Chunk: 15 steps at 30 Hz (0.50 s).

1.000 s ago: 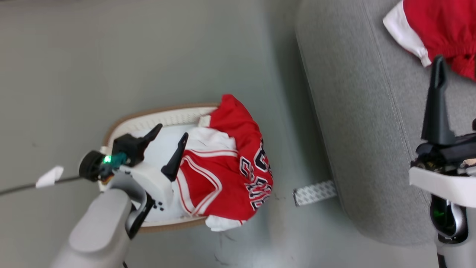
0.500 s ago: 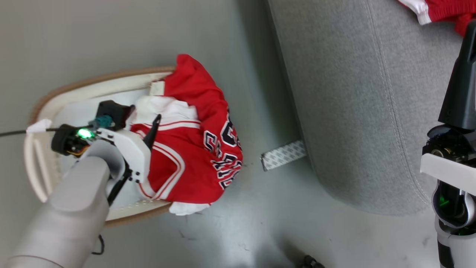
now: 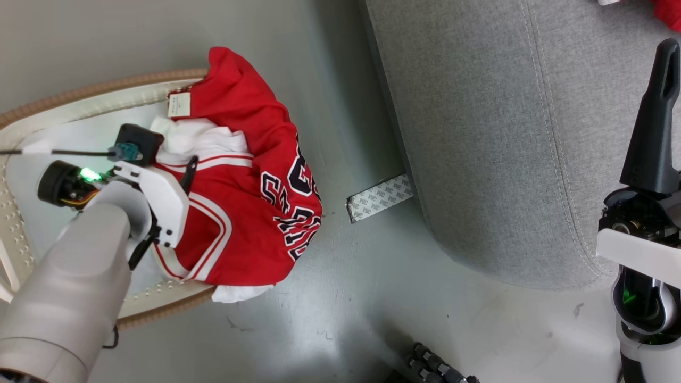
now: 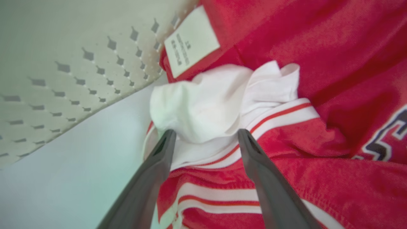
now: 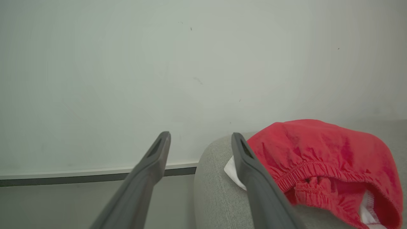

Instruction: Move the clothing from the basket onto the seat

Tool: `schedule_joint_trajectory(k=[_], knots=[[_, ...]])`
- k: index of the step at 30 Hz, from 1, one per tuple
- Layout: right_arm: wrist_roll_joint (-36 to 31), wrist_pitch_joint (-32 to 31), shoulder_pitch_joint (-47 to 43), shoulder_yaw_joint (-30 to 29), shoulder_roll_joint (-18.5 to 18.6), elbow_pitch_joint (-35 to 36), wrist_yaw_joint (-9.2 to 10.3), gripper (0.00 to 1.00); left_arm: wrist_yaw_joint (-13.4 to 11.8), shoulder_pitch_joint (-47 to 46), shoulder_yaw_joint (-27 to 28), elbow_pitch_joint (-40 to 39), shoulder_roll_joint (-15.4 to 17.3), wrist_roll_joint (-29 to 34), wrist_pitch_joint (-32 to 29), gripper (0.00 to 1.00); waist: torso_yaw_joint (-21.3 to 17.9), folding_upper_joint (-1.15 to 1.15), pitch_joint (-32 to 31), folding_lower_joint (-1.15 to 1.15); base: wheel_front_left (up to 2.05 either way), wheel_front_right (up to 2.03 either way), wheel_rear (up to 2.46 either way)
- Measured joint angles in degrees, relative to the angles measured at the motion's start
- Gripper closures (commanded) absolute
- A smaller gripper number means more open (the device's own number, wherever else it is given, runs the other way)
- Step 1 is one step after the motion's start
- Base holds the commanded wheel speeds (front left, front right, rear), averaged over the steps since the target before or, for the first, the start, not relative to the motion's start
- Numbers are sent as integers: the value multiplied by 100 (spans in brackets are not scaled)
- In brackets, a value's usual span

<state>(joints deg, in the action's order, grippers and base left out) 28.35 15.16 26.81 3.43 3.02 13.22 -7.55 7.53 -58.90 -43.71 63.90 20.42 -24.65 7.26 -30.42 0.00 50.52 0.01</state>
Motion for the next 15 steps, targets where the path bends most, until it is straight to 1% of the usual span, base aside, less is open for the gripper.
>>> schedule_joint_trajectory(k=[5, 9, 13, 15], knots=[[-1, 0, -54, -5, 0, 7, 0, 0, 0, -162, -330, 296, -30, 5, -342, 0, 11, 0, 56, 0, 0, 0, 0], [-5, 0, -114, -16, 0, -3, 0, 0, 0, -199, -669, 455, -83, -16, -889, 0, 30, 0, 97, 0, 0, 0, 0], [-11, 0, -125, -8, 0, -13, 0, 0, 0, -238, -872, 430, -65, -153, -1012, 0, 30, 0, 100, 0, 0, 0, 0], [-21, 0, -137, -20, 0, -10, 0, 0, 0, -252, -995, 385, -25, -231, -971, 0, 29, 0, 98, -1, 0, 0, 0]])
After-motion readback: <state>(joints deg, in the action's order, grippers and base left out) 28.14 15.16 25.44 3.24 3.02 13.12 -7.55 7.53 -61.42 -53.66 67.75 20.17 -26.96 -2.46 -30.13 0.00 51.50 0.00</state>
